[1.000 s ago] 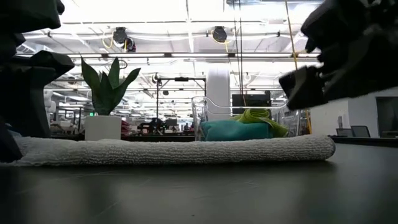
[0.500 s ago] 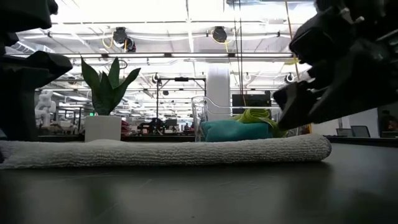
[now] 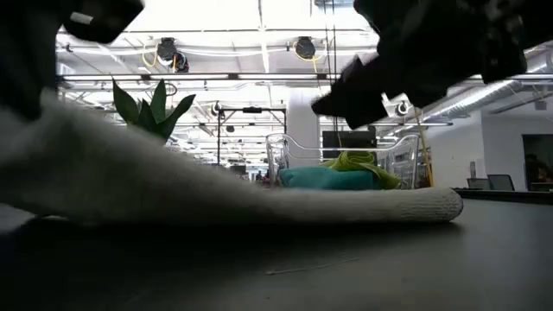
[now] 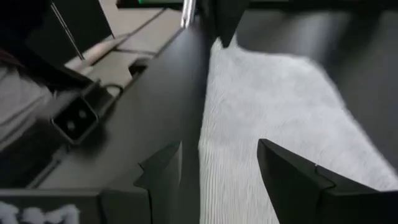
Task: Fold microfiber towels
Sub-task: Fold the gray towel
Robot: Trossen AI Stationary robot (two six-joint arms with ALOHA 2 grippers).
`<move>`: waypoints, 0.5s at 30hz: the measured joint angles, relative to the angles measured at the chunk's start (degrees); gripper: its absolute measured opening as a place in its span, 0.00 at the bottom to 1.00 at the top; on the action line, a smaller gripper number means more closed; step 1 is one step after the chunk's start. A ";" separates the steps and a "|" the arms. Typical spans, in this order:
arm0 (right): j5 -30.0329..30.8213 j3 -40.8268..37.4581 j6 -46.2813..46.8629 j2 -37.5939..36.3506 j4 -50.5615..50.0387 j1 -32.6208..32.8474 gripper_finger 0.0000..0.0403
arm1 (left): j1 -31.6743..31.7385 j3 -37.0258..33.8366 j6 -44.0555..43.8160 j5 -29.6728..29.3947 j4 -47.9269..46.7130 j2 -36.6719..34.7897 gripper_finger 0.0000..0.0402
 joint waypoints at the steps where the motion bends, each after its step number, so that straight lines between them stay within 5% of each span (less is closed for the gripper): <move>1: 0.00 0.67 -0.04 0.00 -0.04 0.22 0.50 | 0.30 1.16 1.03 0.31 -0.24 -0.02 0.04; 15: 0.38 11.22 -1.01 6.65 -0.92 5.46 0.50 | 6.60 6.01 6.15 5.81 6.31 -0.02 0.01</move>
